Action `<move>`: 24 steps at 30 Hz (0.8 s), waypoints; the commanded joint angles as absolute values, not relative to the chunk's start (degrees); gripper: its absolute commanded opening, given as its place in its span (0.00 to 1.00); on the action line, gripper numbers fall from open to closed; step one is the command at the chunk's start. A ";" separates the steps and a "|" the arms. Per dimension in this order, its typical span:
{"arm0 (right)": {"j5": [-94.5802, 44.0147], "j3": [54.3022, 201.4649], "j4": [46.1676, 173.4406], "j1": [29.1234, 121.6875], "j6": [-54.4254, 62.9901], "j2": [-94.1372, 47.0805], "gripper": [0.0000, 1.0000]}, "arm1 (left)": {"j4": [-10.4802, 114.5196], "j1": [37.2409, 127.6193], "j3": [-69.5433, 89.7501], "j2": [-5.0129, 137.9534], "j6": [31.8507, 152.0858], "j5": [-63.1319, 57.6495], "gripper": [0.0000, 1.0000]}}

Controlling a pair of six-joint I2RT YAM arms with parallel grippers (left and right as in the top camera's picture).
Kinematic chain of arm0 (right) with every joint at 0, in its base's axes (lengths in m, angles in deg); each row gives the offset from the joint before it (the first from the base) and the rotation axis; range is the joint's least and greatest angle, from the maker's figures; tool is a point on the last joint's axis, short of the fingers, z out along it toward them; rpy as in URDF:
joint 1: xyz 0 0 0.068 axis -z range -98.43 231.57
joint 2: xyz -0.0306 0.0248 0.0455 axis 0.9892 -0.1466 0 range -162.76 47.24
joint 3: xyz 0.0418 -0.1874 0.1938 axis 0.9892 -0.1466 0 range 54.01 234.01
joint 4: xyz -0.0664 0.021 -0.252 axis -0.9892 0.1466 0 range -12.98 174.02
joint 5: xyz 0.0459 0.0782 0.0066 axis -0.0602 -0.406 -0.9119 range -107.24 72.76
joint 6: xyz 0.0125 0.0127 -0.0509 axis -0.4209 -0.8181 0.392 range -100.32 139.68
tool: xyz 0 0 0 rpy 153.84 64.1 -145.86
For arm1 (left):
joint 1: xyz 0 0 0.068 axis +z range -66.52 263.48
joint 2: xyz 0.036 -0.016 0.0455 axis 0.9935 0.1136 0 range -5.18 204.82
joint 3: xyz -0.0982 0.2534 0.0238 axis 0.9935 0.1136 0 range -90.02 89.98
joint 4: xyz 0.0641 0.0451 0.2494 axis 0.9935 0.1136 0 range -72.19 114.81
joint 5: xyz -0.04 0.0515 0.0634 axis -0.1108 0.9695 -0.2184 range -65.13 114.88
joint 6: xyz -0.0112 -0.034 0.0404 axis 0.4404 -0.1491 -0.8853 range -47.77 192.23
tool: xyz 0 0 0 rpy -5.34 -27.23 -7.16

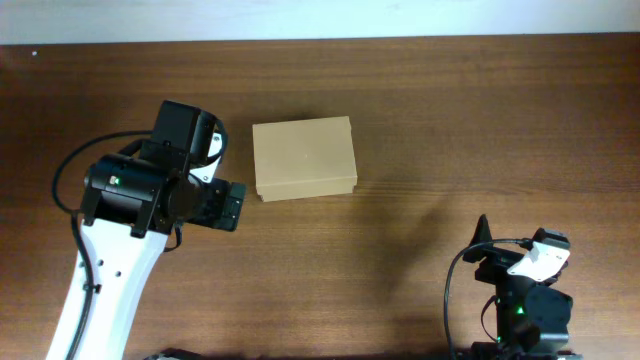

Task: Pack container

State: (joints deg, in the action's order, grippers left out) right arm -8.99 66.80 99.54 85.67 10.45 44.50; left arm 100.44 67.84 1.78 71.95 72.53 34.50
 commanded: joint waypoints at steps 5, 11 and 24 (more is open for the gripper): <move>-9.32 65.80 101.25 86.17 10.16 47.10 0.99 | 100.29 67.60 1.93 71.27 73.09 34.09 1.00; -9.29 65.78 102.10 86.15 10.16 47.10 0.99 | 100.31 67.60 1.93 71.27 73.09 34.09 0.99; -9.29 65.78 102.38 86.15 10.16 47.10 0.99 | 100.29 67.60 1.93 71.27 73.09 34.09 1.00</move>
